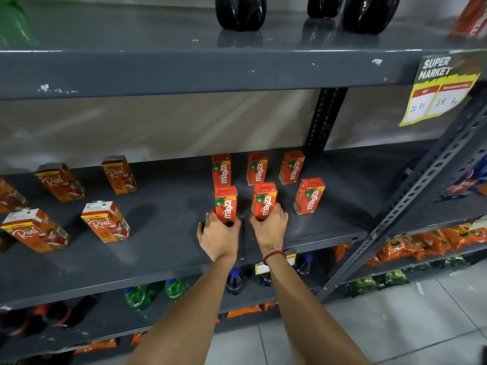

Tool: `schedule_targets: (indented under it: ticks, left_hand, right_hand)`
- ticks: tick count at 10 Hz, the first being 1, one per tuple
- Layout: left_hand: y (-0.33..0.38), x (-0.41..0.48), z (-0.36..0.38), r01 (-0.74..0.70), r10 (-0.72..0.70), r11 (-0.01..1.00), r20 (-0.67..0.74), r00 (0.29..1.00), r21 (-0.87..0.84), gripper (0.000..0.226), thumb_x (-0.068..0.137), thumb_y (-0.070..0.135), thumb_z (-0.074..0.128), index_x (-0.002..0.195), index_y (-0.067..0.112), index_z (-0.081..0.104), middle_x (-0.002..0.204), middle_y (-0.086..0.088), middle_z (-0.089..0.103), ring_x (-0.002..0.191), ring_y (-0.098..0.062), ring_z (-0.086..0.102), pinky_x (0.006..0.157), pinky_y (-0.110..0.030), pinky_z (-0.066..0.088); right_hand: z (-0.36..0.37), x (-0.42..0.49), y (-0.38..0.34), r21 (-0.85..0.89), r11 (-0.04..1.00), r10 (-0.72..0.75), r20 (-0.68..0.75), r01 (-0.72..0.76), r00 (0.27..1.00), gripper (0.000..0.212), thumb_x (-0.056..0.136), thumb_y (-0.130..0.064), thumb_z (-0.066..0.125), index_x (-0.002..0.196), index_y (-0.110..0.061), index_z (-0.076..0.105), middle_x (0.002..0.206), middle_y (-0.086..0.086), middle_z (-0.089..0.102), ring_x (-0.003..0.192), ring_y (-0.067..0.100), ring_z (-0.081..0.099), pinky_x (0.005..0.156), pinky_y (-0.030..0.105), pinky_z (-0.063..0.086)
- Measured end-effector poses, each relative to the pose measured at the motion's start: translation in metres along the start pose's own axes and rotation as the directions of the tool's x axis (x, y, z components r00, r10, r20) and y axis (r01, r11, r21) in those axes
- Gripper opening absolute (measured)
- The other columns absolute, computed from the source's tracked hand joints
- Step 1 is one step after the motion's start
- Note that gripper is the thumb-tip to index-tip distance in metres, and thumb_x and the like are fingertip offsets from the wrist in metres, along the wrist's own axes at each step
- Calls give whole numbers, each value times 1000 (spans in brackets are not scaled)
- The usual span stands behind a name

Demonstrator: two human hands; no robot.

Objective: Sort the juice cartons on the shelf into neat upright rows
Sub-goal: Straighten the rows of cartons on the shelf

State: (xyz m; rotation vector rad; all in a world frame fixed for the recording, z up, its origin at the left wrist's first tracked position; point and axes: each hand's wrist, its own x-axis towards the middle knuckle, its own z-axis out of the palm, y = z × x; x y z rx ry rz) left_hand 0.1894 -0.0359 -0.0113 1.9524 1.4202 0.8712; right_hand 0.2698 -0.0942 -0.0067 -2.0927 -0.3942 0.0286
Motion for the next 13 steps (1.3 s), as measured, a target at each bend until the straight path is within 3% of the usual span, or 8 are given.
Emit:
schedule_targets:
  ticks: [2,7,10,12,13]
  left_hand:
    - [0,-11,0,18,-18,1000,-16,1000,-7,33,74,37,70,91,10,58,83,-8,71,82,-25,67,110,-37,28]
    - [-9,-11,1,-37,36,999,37,999,28,47,80,38,69,113,7,56,108,-12,69,108,-28,61,113,-37,23]
    - [-10,-13,-4,-79,75,996,85,994,41,51,84,36,65,123,6,51,123,-14,61,117,-26,55,114,-36,22]
    - [-13,-18,-17,-130,126,991,168,978,16,63,84,31,66,134,2,40,136,-20,50,134,-29,37,114,-39,21]
    - [-18,-23,-32,-164,169,986,199,965,-42,60,84,23,65,134,1,40,134,-21,51,131,-33,39,110,-46,30]
  right_hand:
    - [-2,-8,-2,28,999,43,-44,-42,998,43,68,-12,75,102,-2,51,96,16,64,99,28,51,76,28,42]
    - [-3,-10,-3,26,999,50,-98,-48,994,51,70,-12,75,112,2,50,107,19,64,100,32,49,86,36,42]
    - [-6,-10,2,8,1000,15,-64,-15,998,50,72,-12,73,113,4,49,109,21,63,104,36,53,86,22,29]
    - [-15,-22,2,32,998,46,-42,-44,998,66,75,-19,73,128,4,41,124,21,51,119,34,44,102,38,33]
    - [-16,-42,0,75,996,61,-112,-53,992,64,81,-18,67,133,3,37,128,21,47,123,34,41,105,38,32]
